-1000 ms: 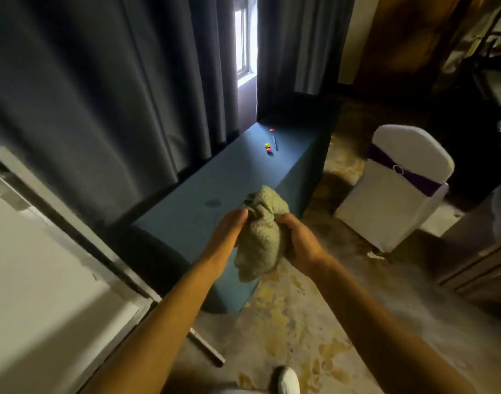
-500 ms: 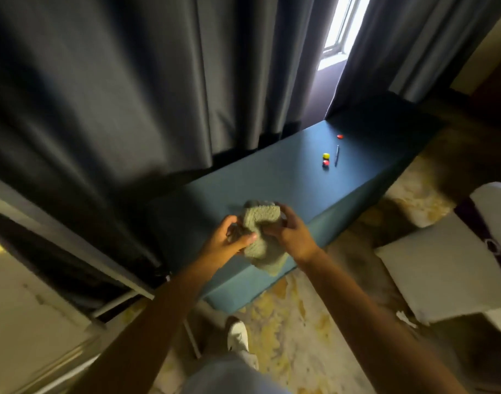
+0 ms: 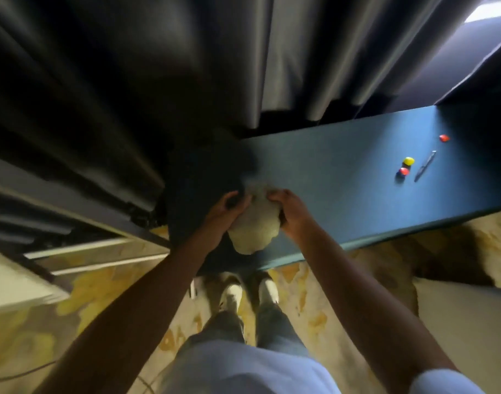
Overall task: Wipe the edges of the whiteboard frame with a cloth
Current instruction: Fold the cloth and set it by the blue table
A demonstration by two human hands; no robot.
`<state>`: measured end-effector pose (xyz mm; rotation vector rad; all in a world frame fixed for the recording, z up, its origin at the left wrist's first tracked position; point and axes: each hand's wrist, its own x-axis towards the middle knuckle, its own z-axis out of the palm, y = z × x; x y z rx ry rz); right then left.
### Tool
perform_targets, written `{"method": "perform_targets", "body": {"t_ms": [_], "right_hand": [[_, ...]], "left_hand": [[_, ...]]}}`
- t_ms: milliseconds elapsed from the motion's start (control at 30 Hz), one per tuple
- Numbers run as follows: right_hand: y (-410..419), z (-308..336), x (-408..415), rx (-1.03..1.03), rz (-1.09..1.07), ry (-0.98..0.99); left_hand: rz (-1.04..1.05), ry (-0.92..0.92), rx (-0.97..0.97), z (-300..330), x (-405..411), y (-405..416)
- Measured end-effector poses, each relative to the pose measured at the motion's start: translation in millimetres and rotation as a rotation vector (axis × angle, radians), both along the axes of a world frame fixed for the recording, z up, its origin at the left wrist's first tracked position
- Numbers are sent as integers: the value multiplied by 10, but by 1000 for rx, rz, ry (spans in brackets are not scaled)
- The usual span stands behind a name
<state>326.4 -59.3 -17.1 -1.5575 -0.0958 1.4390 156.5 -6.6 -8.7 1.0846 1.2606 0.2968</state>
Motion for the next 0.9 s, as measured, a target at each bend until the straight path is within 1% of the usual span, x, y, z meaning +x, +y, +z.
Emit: {"method": "perform_targets", "body": {"t_ms": [33, 67, 100, 133, 167, 233, 300, 333, 367, 400, 433, 467, 500, 533, 567, 600, 633, 667, 733, 800, 900], "right_hand": [[57, -76, 21, -22, -45, 66], [98, -120, 46, -38, -83, 92], [120, -188, 99, -52, -106, 87], [104, -269, 173, -77, -107, 68], [85, -314, 219, -96, -105, 35], [14, -477, 419, -187, -4, -25], [-92, -498, 513, -253, 165, -128], [-97, -537, 638, -313, 286, -261], [-132, -543, 687, -352, 374, -468], [-164, -545, 704, -359, 431, -741], [-168, -588, 792, -317, 502, -1004], [-167, -572, 782, -193, 510, -1239], [-175, -544, 755, -24, 535, -1395], [-92, -562, 728, 145, 660, -1474], [-44, -596, 682, 253, 812, -1530], [-43, -664, 648, 307, 962, -1543], [-10, -735, 639, 318, 1118, -1514], [-51, -815, 658, 278, 1241, -1509], [-142, -970, 729, 191, 1396, -1507], [-163, -1044, 766, 164, 1427, -1511], [-32, -1046, 744, 67, 1431, -1451]], "left_hand": [[-24, 55, -22, -116, -13, 2], [-75, 118, -29, -215, -41, 8], [-143, 197, -6, -332, -79, 28], [-169, 282, 19, -464, -94, 35], [-184, 365, 84, -536, -146, 98], [-135, 450, 181, -709, -113, 230], [-123, 525, 301, -708, -64, 377], [-115, 583, 338, -800, 63, 424], [-125, 645, 416, -783, 143, 428], [-178, 711, 521, -779, 184, 414], [-169, 739, 590, -810, 312, 326], [-178, 731, 700, -814, 385, 250], [-255, 722, 813, -820, 428, 111], [-300, 717, 901, -888, 460, -17], [-386, 703, 942, -936, 489, -117], [-507, 700, 920, -995, 496, -226], [-609, 750, 844, -1034, 491, -292], [-689, 784, 767, -1098, 467, -356], [-785, 860, 693, -1186, 406, -381], [-841, 886, 702, -1209, 371, -321], [-840, 908, 659, -1185, 430, -231]]}}
